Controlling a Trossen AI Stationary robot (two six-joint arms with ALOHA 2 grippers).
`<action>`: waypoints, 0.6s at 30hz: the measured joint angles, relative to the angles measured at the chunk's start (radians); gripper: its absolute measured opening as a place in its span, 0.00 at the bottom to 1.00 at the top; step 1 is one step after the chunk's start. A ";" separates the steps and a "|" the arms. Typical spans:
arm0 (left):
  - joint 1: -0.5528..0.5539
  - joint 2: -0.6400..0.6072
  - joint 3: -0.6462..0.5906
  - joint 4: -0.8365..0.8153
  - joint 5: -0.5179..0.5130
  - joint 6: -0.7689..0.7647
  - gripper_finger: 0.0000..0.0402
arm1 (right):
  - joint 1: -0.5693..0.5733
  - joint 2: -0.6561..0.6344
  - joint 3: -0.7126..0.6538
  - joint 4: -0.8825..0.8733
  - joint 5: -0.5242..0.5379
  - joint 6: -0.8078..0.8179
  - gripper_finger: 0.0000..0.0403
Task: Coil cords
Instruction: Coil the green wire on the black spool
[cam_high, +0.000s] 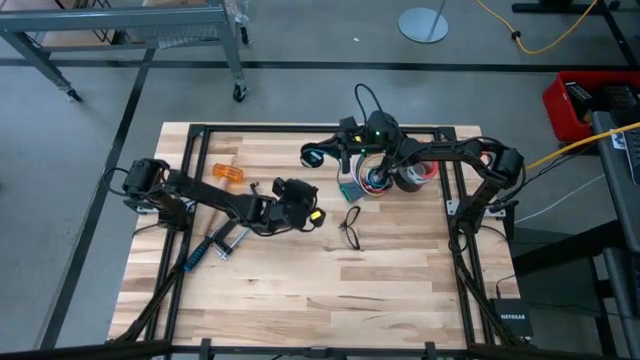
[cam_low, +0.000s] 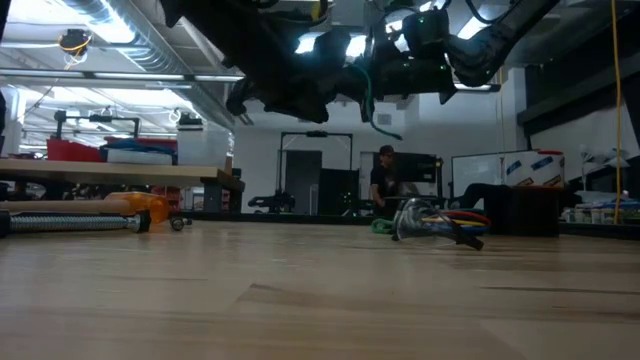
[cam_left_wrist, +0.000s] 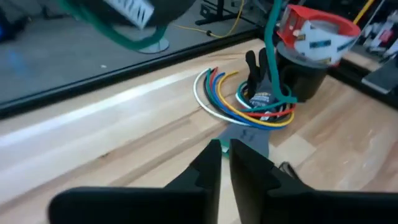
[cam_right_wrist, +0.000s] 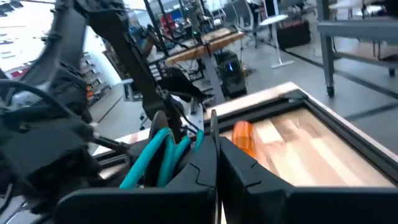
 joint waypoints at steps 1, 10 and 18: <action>0.004 0.000 0.000 0.002 0.007 -0.013 0.08 | 0.000 0.000 0.000 0.011 -0.006 -0.001 0.01; 0.047 0.000 -0.001 0.215 0.056 0.131 0.33 | 0.008 0.000 0.000 0.059 -0.012 -0.065 0.01; 0.076 0.000 0.000 0.289 0.083 0.226 0.35 | 0.029 0.000 0.000 0.192 0.007 -0.074 0.01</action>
